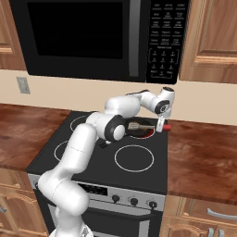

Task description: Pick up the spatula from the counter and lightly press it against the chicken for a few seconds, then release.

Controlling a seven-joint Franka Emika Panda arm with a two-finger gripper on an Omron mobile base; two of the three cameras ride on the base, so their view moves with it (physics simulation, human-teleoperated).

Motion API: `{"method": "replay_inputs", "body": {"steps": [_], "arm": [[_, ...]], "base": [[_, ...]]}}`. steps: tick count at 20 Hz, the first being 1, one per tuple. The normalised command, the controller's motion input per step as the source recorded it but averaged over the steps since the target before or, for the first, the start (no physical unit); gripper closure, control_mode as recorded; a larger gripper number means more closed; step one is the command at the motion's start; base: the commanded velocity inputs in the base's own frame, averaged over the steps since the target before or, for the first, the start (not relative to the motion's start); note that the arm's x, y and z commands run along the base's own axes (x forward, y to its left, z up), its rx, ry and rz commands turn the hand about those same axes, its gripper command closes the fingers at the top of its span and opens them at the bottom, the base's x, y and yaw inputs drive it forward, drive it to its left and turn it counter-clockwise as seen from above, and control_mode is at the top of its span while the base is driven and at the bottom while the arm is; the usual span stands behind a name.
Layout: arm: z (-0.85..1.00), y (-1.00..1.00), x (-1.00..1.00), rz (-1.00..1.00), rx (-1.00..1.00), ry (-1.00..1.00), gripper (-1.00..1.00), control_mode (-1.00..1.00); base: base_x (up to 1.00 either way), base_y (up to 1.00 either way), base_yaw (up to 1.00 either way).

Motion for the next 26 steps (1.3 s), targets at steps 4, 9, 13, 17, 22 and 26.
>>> {"method": "replay_inputs", "body": {"steps": [4, 9, 13, 17, 22, 26], "arm": [[-0.04, -0.01, 0.07, 0.00, -0.03, 0.00, 1.00, -1.00], [-0.04, -0.03, 0.07, 0.00, -0.03, 0.00, 1.00, -1.00], [-0.01, -0.03, 0.07, 0.00, -0.02, 0.00, 1.00, -1.00], [-0.02, -0.04, 0.07, 0.00, -0.02, 0.00, 1.00, -1.00], [-0.01, -0.17, 0.00, 0.00, 0.00, -0.02, 1.00, -1.00], [0.00, -0.25, -0.09, 0.00, 0.00, -0.06, 1.00, -1.00]], "base": [[0.00, 0.00, 0.00], [0.00, 0.00, 0.00], [0.00, 0.00, 0.00], [0.00, 0.00, 0.00], [0.00, 0.00, 0.00], [0.00, 0.00, 0.00]]}}
